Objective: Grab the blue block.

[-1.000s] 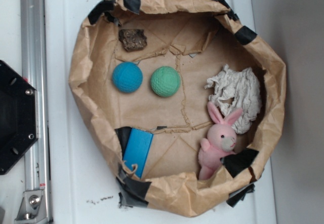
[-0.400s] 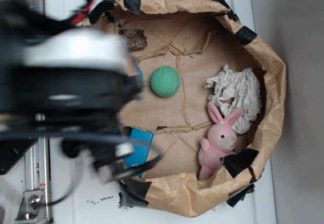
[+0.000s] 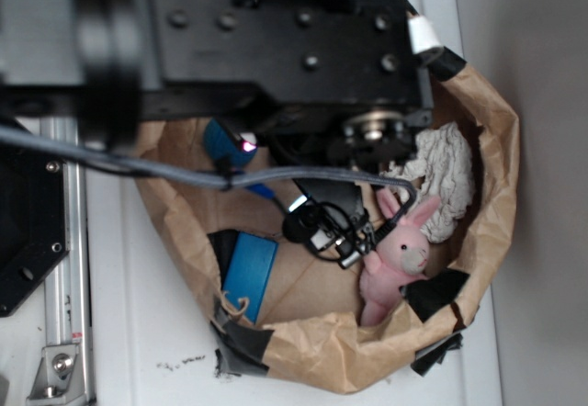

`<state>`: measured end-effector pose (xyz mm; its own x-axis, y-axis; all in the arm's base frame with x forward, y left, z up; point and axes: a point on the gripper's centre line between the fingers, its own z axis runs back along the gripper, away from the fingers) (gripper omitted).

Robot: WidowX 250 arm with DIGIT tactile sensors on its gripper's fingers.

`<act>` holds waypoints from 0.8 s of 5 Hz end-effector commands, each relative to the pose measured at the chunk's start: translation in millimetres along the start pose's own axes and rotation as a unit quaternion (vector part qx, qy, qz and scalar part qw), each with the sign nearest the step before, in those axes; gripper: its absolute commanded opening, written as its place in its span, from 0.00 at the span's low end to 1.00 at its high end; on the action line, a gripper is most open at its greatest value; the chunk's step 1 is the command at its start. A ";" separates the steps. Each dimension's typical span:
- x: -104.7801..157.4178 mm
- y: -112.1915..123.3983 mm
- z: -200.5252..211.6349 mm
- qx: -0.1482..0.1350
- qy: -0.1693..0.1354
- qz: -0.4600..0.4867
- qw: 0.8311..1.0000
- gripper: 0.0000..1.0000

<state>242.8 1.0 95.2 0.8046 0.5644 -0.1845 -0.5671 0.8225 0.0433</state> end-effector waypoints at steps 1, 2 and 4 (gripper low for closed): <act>-4.0 -5.5 -53.3 -0.037 0.073 0.056 0.995 1.00; -14.8 -17.3 -68.2 -0.090 0.092 0.057 0.990 1.00; -41.2 -17.5 -62.3 -0.140 0.104 0.087 0.981 1.00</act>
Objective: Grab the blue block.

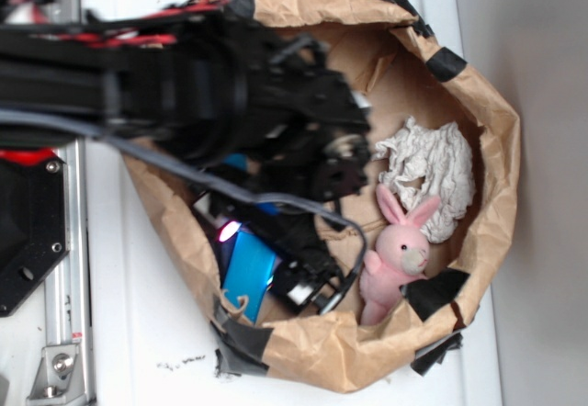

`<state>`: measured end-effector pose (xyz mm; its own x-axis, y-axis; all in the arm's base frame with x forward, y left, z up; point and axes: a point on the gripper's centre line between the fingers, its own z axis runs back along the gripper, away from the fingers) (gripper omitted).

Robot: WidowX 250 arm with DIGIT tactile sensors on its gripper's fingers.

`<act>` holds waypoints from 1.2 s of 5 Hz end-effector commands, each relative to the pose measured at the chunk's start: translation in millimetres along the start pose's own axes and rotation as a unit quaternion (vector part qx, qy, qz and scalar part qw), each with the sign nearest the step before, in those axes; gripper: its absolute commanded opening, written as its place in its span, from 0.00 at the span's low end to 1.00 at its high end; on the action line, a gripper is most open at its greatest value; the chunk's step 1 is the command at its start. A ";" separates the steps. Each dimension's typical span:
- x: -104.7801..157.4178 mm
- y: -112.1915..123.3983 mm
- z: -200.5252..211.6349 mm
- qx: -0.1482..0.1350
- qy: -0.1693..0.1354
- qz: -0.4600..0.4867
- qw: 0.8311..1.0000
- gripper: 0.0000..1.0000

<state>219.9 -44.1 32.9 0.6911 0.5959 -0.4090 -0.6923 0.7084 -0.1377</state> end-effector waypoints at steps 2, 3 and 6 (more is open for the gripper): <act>-11.1 -4.2 -20.3 -0.055 0.012 0.047 0.997 1.00; -13.5 -10.1 -33.8 -0.042 0.014 0.027 0.999 1.00; -2.2 -16.9 -16.5 0.013 -0.065 -0.133 0.989 0.00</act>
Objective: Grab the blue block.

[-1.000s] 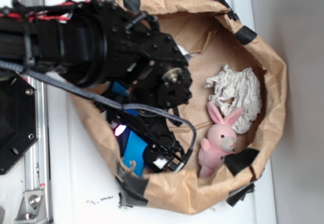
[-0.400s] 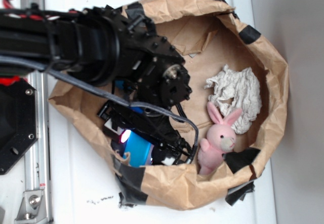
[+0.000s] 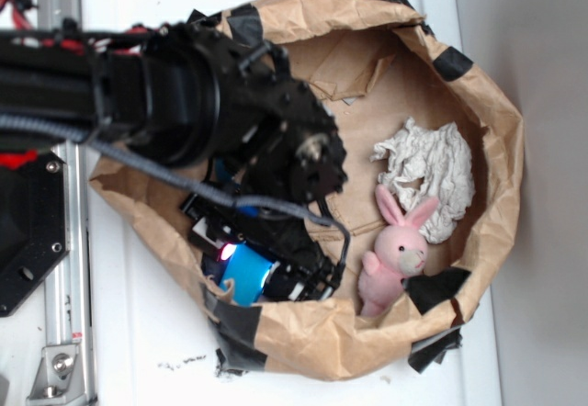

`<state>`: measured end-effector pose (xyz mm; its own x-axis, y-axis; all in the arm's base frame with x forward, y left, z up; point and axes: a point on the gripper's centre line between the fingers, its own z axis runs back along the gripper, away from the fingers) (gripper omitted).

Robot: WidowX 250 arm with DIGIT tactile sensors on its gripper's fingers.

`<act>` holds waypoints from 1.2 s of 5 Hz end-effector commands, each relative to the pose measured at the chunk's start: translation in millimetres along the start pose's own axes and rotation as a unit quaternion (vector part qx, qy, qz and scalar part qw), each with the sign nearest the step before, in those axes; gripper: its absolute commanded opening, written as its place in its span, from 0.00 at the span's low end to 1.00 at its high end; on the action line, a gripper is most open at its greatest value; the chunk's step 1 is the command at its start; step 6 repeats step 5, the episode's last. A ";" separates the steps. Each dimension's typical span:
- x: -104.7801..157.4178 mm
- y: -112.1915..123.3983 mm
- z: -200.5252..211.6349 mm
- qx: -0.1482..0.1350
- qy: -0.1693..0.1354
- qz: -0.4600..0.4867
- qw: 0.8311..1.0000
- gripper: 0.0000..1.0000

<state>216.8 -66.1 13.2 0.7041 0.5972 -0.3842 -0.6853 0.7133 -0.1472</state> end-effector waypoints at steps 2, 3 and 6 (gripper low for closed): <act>19.8 -19.9 89.8 0.048 -0.249 -0.275 0.927 0.00; 22.6 -14.4 118.6 0.039 -0.262 -0.295 0.918 0.00; 15.3 -6.9 147.5 0.065 -0.244 -0.352 0.901 0.00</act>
